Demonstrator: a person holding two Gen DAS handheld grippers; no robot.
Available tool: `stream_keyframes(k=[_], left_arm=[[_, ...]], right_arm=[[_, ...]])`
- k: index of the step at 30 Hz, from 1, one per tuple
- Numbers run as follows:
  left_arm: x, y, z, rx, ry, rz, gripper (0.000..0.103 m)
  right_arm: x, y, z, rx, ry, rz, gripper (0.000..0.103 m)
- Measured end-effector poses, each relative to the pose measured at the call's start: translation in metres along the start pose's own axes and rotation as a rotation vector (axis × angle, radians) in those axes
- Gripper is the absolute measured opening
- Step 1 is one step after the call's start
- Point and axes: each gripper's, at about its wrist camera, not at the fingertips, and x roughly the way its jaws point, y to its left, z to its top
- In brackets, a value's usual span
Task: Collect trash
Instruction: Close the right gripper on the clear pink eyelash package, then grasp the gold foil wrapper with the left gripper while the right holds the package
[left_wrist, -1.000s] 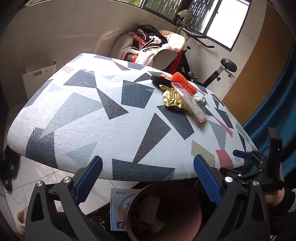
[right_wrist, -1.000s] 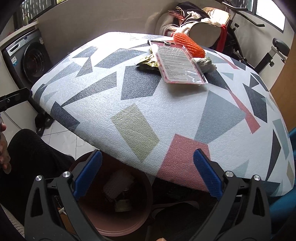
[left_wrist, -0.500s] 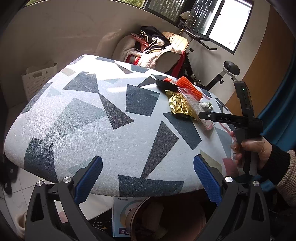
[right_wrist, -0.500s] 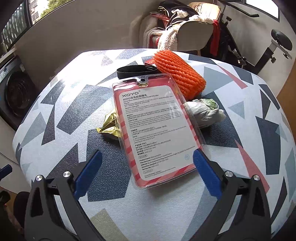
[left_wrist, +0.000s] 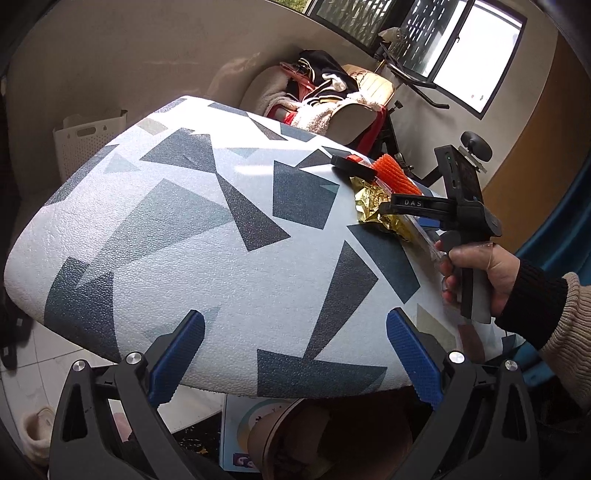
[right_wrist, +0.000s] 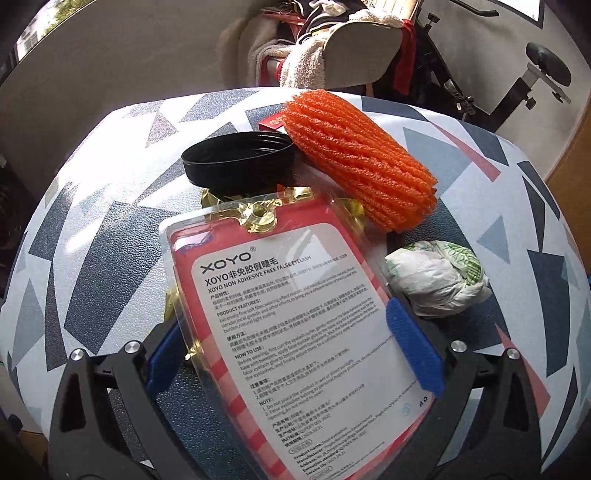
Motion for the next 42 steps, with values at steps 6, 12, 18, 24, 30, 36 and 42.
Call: stream_keyframes(k=[6,12,18,24,30,36,42], left_arm=[[0.000,-0.001,0.000,-0.001,-0.003,-0.004,0.096],[-0.002,-0.005,0.002,0.007,-0.002,-0.008,0.096],[0.001,-0.016,0.012,0.002,0.013,-0.050,0.096],[0.020,-0.030,0.035,-0.070,0.065,-0.149,0.096],[0.061,-0.043,0.062,-0.202,0.145,-0.261,0.092],[0.117,-0.065,0.095,-0.290,0.189,-0.308,0.084],[0.164,-0.084,0.115,-0.321,0.220,-0.259,0.078]], right_arm=[[-0.032,0.005,-0.005,-0.073,-0.047,0.066,0.043],[-0.104,-0.009,-0.015,-0.128,-0.184,0.138,0.019],[-0.139,-0.049,-0.036,-0.022,-0.175,0.232,0.019],[-0.126,-0.080,-0.069,0.075,-0.120,0.225,0.019],[-0.135,-0.089,-0.086,0.102,-0.173,0.212,0.019],[-0.139,-0.092,-0.093,0.104,-0.191,0.215,0.019],[-0.142,-0.098,-0.100,0.119,-0.202,0.225,0.019]])
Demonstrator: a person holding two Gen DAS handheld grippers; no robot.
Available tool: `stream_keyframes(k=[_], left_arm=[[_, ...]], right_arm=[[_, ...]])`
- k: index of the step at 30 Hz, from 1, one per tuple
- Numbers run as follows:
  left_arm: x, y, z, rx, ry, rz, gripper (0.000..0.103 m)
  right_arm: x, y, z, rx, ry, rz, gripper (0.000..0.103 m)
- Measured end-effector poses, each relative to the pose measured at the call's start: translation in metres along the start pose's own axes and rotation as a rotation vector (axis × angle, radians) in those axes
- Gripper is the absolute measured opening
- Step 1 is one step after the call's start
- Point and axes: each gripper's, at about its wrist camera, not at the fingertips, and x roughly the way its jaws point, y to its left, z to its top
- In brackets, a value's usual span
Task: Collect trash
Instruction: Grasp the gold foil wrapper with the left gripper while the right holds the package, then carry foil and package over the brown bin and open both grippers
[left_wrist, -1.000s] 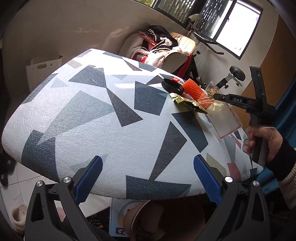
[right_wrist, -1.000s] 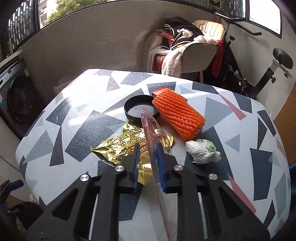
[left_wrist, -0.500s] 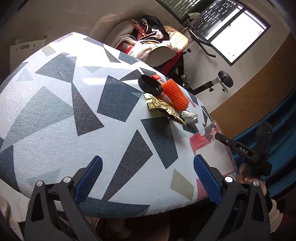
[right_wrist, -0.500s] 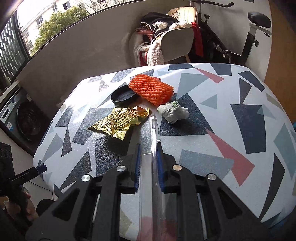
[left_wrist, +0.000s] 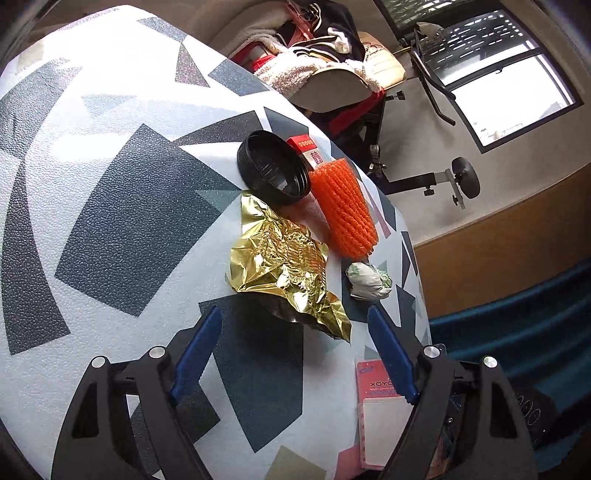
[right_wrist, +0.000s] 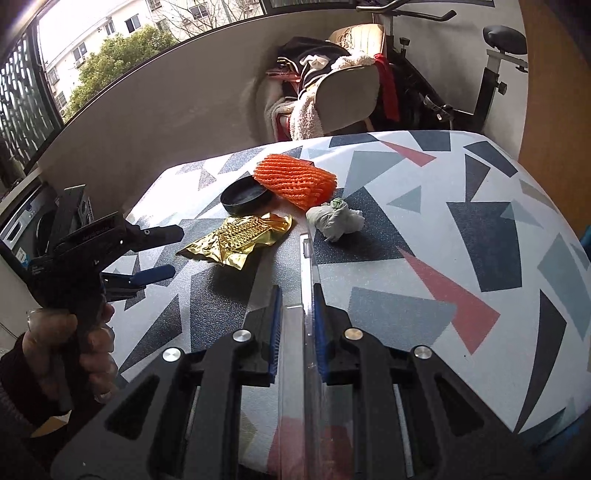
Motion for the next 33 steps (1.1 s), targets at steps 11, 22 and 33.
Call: stream_keyframes(k=[11,22,33], left_arm=[[0.035,0.007,0.006,-0.039,0.000,0.062,0.032],[-0.052,-0.016,-0.029,0.347,-0.037,0.145,0.015],[-0.136,-0.022,-0.121,0.550,-0.011,0.094,0.015]], right_arm=[[-0.004,-0.003,-0.003,0.011,-0.003,0.008,0.019],[-0.016,-0.005,-0.006,0.033,-0.017,0.010,0.019],[-0.041,0.012,-0.011,0.014,-0.037,0.031,0.019]])
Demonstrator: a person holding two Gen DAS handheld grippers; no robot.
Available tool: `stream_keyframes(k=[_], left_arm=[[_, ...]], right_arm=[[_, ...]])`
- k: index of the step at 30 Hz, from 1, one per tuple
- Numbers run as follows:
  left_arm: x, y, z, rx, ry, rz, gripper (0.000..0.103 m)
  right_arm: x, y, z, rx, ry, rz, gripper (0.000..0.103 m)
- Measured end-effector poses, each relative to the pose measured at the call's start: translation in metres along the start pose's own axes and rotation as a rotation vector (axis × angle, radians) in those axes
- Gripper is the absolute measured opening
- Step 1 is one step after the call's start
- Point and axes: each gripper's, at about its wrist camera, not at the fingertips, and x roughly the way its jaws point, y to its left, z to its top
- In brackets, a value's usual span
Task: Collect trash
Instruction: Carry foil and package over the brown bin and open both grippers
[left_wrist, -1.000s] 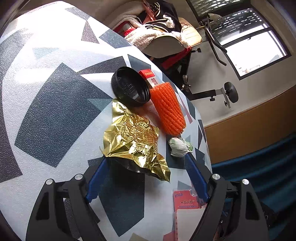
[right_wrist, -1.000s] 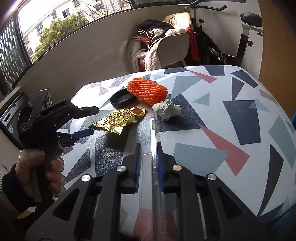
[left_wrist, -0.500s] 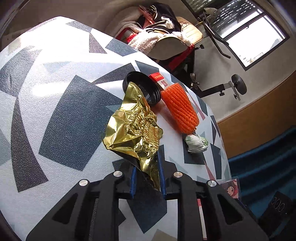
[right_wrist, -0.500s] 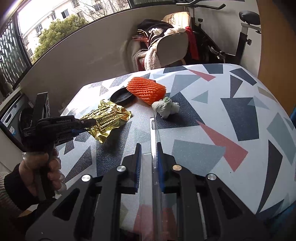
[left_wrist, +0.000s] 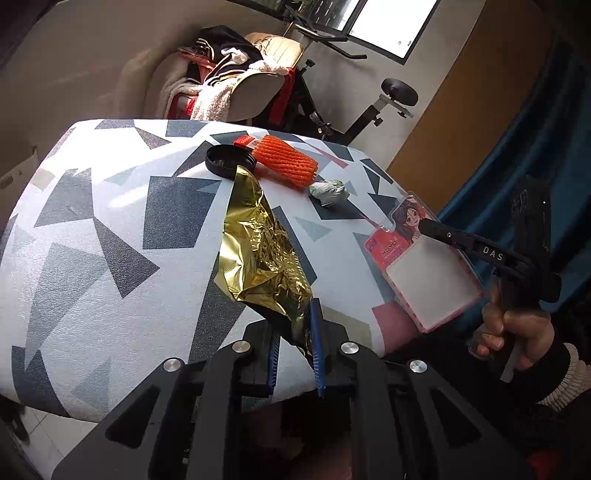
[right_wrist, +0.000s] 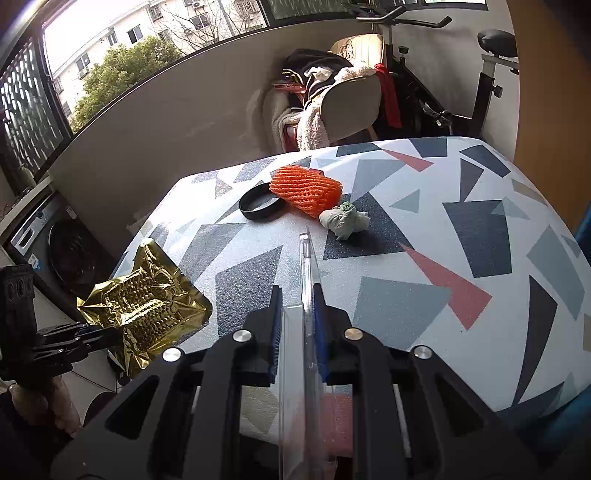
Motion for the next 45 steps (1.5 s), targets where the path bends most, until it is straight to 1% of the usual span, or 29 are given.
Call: stream_keyframes(k=[1,3,6,9,14,20,22,23,24,25,27,33,38,45], left_arm=[[-0.007,-0.001,-0.006,-0.018,-0.003,-0.005,0.015],[-0.014,0.000,-0.020,-0.083,0.012,-0.041,0.015],[-0.019,-0.006,-0.043,-0.101,0.033,-0.040,0.015],[-0.024,-0.016,-0.060,-0.093,0.053,-0.050,0.015],[-0.029,-0.037,-0.076,-0.022,0.069,-0.039,0.015],[-0.022,-0.044,-0.086,-0.025,0.115,-0.047,0.018],[-0.018,-0.042,-0.087,-0.037,0.128,-0.053,0.032],[-0.018,-0.042,-0.088,-0.044,0.124,-0.054,0.047],[-0.019,-0.041,-0.088,-0.048,0.115,-0.056,0.057],[-0.020,-0.041,-0.088,-0.052,0.105,-0.058,0.060],[-0.023,-0.040,-0.087,-0.057,0.082,-0.046,0.072],[-0.039,-0.038,-0.079,-0.059,-0.015,0.023,0.086],[-0.053,-0.031,-0.074,-0.077,-0.087,0.085,0.092],[-0.066,-0.025,-0.070,-0.077,-0.137,0.145,0.094]], right_arm=[[-0.003,0.002,0.000,-0.003,-0.003,0.000,0.019],[-0.009,0.005,-0.002,-0.005,-0.013,-0.001,0.019],[-0.018,0.007,-0.005,-0.004,-0.022,0.003,0.019],[-0.025,0.011,-0.010,-0.011,-0.023,0.005,0.019],[-0.035,0.014,-0.018,-0.017,-0.019,0.006,0.019],[-0.044,0.012,-0.026,-0.011,-0.019,0.006,0.019],[-0.046,0.010,-0.029,-0.008,-0.016,0.005,0.019],[-0.047,0.010,-0.030,-0.007,-0.014,0.005,0.019],[-0.048,0.009,-0.031,-0.007,-0.012,0.005,0.019],[-0.048,0.009,-0.033,-0.007,-0.010,0.005,0.019],[-0.048,0.008,-0.035,-0.006,-0.001,0.009,0.019],[-0.047,0.014,-0.045,-0.016,0.028,0.041,0.019],[-0.046,0.028,-0.058,-0.042,0.076,0.106,0.019],[-0.041,0.062,-0.084,-0.125,0.154,0.191,0.019]])
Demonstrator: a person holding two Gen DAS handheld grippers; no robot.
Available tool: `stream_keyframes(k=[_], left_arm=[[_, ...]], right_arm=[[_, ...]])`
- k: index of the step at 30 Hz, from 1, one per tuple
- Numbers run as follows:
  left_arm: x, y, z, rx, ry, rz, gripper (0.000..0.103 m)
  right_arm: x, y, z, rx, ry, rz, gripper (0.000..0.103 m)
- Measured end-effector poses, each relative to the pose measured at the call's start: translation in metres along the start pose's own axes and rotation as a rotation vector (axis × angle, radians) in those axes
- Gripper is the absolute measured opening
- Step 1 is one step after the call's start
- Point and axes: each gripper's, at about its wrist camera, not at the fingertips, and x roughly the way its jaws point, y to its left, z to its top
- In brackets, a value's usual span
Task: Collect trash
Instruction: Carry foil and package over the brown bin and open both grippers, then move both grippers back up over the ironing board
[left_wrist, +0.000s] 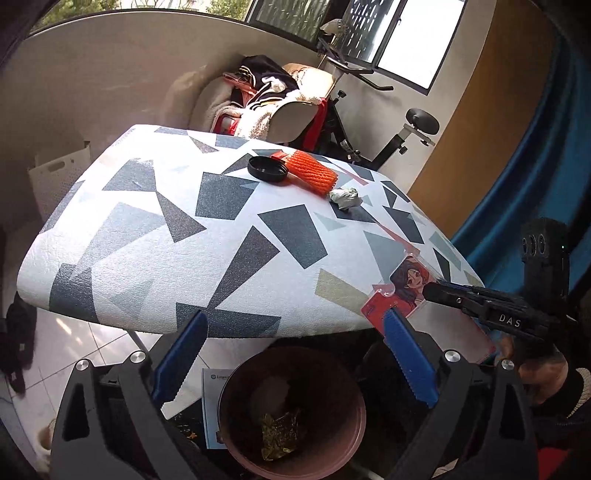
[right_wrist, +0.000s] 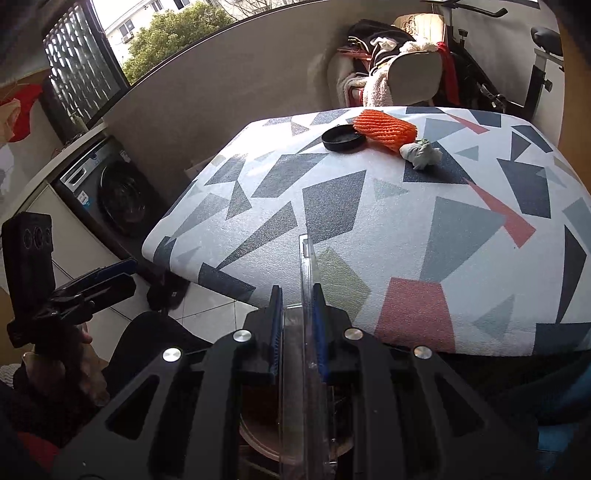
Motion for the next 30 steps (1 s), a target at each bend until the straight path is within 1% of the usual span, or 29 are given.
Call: stream_keyframes(k=[5,11,21,26,28,30], left_arm=[[-0.005,0.006,0.003,-0.015,-0.022,0.012,0.094],[-0.005,0.013,0.001,-0.044,-0.023,0.015,0.095],[0.004,0.016,-0.004,-0.067,0.005,0.003,0.095],[0.004,0.017,-0.005,-0.073,0.008,0.003,0.095],[0.004,0.018,-0.005,-0.077,0.008,0.003,0.095],[0.004,0.019,-0.005,-0.081,0.009,0.004,0.095]], right_arm=[[0.020,0.021,-0.014,-0.042,0.081,0.058,0.019],[0.042,0.025,-0.028,-0.023,0.161,0.074,0.019],[0.051,0.014,-0.035,0.028,0.195,0.051,0.020],[0.052,0.012,-0.034,0.037,0.196,0.050,0.024],[0.052,0.012,-0.034,0.039,0.196,0.041,0.030],[0.052,0.010,-0.034,0.046,0.195,0.028,0.049]])
